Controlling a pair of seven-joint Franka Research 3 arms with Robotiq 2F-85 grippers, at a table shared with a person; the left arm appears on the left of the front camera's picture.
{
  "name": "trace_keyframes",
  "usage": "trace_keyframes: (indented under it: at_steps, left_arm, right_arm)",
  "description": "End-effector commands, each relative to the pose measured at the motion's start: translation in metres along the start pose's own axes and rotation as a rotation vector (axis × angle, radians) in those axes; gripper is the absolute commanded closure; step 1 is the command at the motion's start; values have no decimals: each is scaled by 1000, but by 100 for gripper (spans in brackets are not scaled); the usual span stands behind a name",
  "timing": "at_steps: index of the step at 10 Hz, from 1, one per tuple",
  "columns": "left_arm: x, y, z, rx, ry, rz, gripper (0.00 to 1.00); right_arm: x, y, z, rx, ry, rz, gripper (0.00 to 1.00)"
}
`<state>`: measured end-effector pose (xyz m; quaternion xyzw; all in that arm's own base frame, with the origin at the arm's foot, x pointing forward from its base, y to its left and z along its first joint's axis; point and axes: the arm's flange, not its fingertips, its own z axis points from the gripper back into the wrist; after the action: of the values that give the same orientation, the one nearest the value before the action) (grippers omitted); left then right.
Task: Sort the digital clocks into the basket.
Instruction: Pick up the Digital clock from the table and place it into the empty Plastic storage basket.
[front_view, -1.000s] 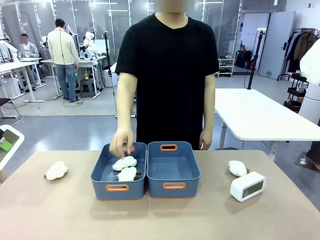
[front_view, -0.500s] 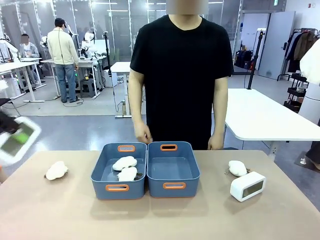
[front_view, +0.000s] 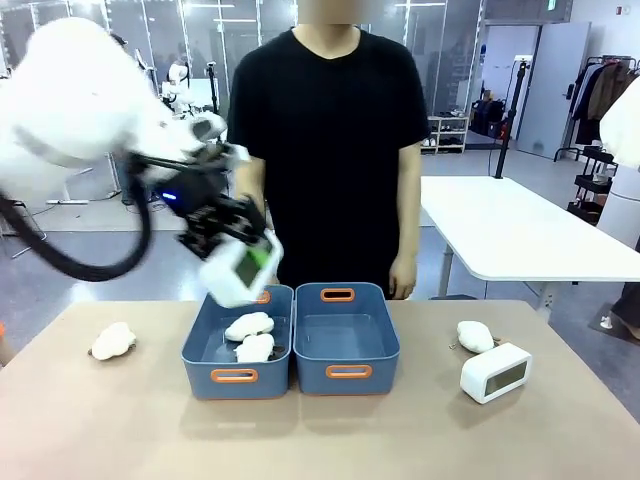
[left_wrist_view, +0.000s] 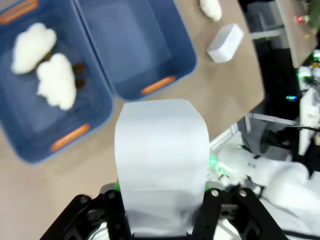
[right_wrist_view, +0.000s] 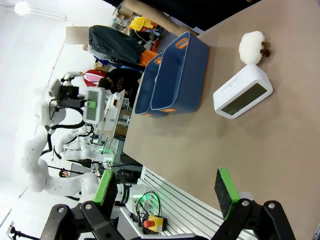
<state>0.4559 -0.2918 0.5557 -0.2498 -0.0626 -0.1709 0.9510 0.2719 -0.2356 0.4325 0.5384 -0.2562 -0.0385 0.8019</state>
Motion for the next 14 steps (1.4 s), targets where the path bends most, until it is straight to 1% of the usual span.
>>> trace_keyframes:
  at_steps: [1, 2, 3, 4, 5, 7, 8, 9, 10, 12, 13, 14]
  left_arm:
    - [56, -16, -49, 133, 10, 5, 48]
    - [63, -31, -80, 171, -4, 38, 48]
    - [97, -32, -111, 191, -79, 42, 48]
    - [105, -37, -135, 217, -85, 121, 48]
    - [118, -42, -156, 249, -124, 130, 48]
    - [119, -43, -180, 299, -84, 199, 48]
    - [121, -42, -184, 307, -75, 206, 15]
    - [118, -44, -183, 310, -69, 209, 9]
    - [121, -45, -182, 307, -67, 202, 0]
    - [119, -45, -177, 289, -54, 181, 0]
    - [115, -41, -170, 258, -33, 164, 0]
    - [105, -37, -160, 214, 14, 124, 0]
  right_arm:
    - [0, 1, 1, 16, -12, 25, 0]
    - [0, 1, 1, 16, -12, 25, 0]
    - [0, 1, 1, 16, -12, 25, 0]
    - [0, 1, 1, 16, -12, 25, 0]
    - [0, 1, 1, 16, -12, 25, 0]
    - [0, 1, 1, 16, -12, 25, 0]
    - [0, 1, 1, 16, -12, 25, 0]
    - [0, 1, 1, 16, -12, 25, 0]
    - [0, 1, 1, 16, -12, 25, 0]
    - [0, 1, 1, 16, -12, 25, 0]
    - [0, 1, 1, 16, -12, 25, 0]
    - [0, 1, 1, 16, -12, 25, 0]
